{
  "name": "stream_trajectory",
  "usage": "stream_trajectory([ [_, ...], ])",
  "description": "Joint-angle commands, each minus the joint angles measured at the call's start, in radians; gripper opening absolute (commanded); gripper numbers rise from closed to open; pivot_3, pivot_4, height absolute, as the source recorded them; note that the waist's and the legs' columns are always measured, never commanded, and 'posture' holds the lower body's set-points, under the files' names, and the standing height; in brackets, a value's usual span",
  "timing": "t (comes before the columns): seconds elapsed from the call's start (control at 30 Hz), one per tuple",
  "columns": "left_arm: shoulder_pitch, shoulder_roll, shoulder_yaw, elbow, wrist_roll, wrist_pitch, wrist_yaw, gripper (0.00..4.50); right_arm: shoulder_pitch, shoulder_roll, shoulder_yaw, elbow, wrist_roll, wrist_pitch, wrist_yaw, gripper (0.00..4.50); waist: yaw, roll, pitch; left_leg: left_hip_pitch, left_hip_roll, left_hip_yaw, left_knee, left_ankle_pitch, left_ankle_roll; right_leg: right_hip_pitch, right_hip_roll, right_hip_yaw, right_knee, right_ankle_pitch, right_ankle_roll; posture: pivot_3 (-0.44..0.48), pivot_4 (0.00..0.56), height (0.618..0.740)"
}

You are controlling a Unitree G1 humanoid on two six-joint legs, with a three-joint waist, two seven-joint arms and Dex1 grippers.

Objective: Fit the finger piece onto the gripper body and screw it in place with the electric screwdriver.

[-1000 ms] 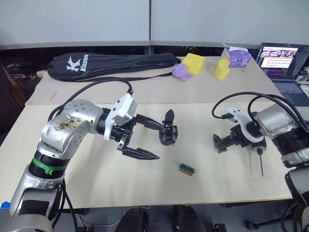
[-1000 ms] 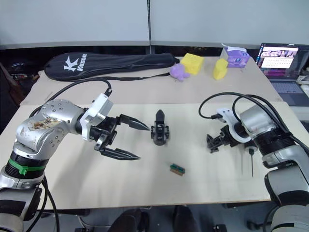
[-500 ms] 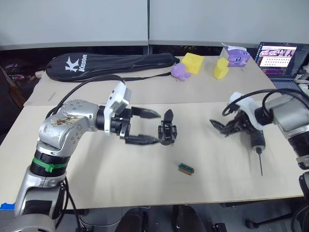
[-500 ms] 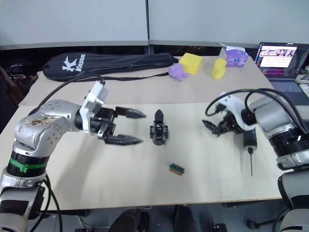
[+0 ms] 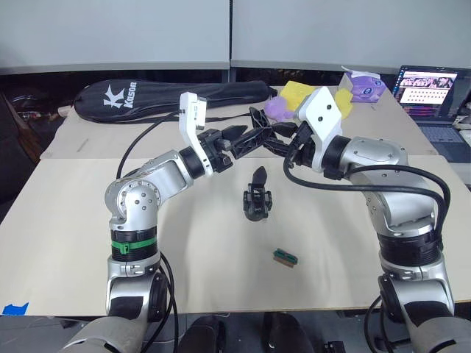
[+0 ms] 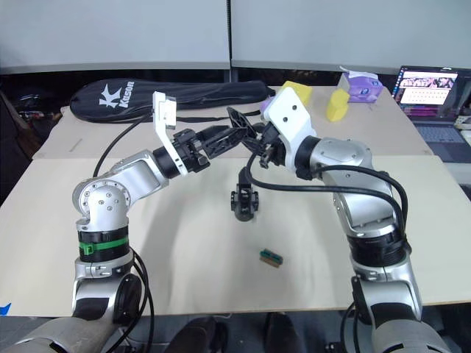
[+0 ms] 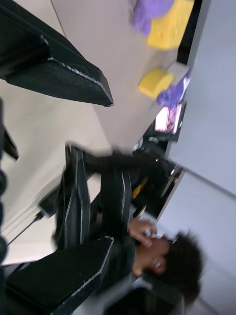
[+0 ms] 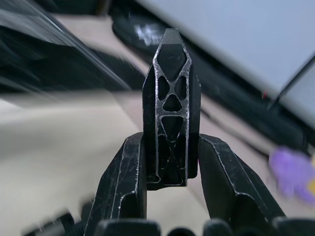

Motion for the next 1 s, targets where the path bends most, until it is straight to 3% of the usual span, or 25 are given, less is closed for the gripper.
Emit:
stream_trajectory([
  [0.03, -0.039, -0.028, 0.027, -0.004, -0.036, -0.029, 0.039, 4.50, 0.008, 0.012, -0.031, -0.070, 0.026, 0.024, -0.037, 1.10, -0.002, 0.000, 0.000, 0.000, 0.000, 0.000, 0.000, 0.000, 0.000, 0.000, 0.000, 0.000, 0.000, 0.000, 0.000, 0.000, 0.150, 0.723],
  [0.13, -0.044, -0.040, 0.041, 0.003, -0.080, -0.008, 0.055, 3.71, 0.020, 0.005, -0.028, -0.098, 0.037, 0.040, -0.042, 1.10, -0.005, 0.000, 0.000, 0.000, 0.000, 0.000, 0.000, 0.000, 0.000, 0.000, 0.000, 0.000, 0.000, 0.000, 0.000, 0.000, 0.150, 0.723],
  [0.17, -0.047, -0.041, 0.046, 0.005, -0.100, 0.005, 0.059, 3.23, 0.024, 0.000, -0.026, -0.106, 0.038, 0.042, -0.043, 1.10, -0.005, 0.000, 0.000, 0.000, 0.000, 0.000, -0.001, 0.000, 0.000, 0.000, 0.000, 0.000, 0.000, 0.000, 0.000, 0.000, 0.150, 0.723],
  [0.47, -0.052, -0.068, 0.056, -0.025, -0.192, 0.013, 0.139, 3.17, 0.050, -0.019, -0.020, -0.143, 0.049, 0.055, -0.055, 1.10, -0.005, 0.000, 0.000, 0.001, 0.000, 0.000, 0.000, 0.000, 0.000, 0.000, 0.000, 0.001, 0.000, 0.000, 0.000, 0.000, 0.150, 0.723],
  [0.57, -0.059, -0.086, 0.069, -0.036, -0.254, 0.015, 0.168, 2.27, 0.059, -0.024, -0.016, -0.151, 0.040, 0.047, -0.060, 1.10, -0.004, 0.000, 0.000, 0.001, 0.000, 0.000, 0.000, 0.000, 0.000, 0.000, 0.000, 0.001, 0.000, 0.000, 0.000, 0.000, 0.150, 0.723],
  [0.73, -0.065, -0.070, 0.048, 0.008, -0.245, 0.010, 0.186, 0.04, 0.071, -0.029, -0.011, -0.167, 0.027, 0.028, -0.074, 1.10, -0.005, 0.000, 0.000, 0.002, 0.000, 0.000, -0.001, 0.000, 0.000, 0.000, 0.001, 0.002, 0.000, 0.000, 0.000, 0.000, 0.150, 0.723],
  [0.93, -0.095, -0.012, -0.014, 0.091, -0.180, -0.011, 0.090, 0.00, 0.080, -0.049, -0.018, -0.194, 0.022, -0.004, -0.069, 1.10, -0.003, 0.000, 0.000, 0.002, -0.001, 0.001, -0.001, 0.000, 0.000, 0.001, 0.001, 0.002, 0.000, 0.000, 0.000, 0.000, 0.150, 0.723],
  [0.97, -0.102, 0.000, -0.025, 0.104, -0.167, -0.015, 0.066, 0.00, 0.081, -0.051, -0.029, -0.201, 0.034, 0.002, -0.064, 2.12, -0.003, 0.000, 0.000, 0.002, -0.001, 0.001, -0.001, 0.000, 0.000, 0.001, 0.001, 0.002, -0.001, 0.000, 0.000, 0.000, 0.150, 0.723],
  [1.0, -0.112, 0.019, -0.039, 0.120, -0.157, -0.015, 0.028, 0.00, 0.082, -0.058, -0.046, -0.214, 0.064, 0.016, -0.045, 2.52, -0.004, 0.000, 0.000, 0.002, -0.001, 0.001, -0.001, 0.000, 0.000, 0.001, 0.001, 0.002, 0.000, 0.000, 0.000, 0.000, 0.150, 0.723],
])
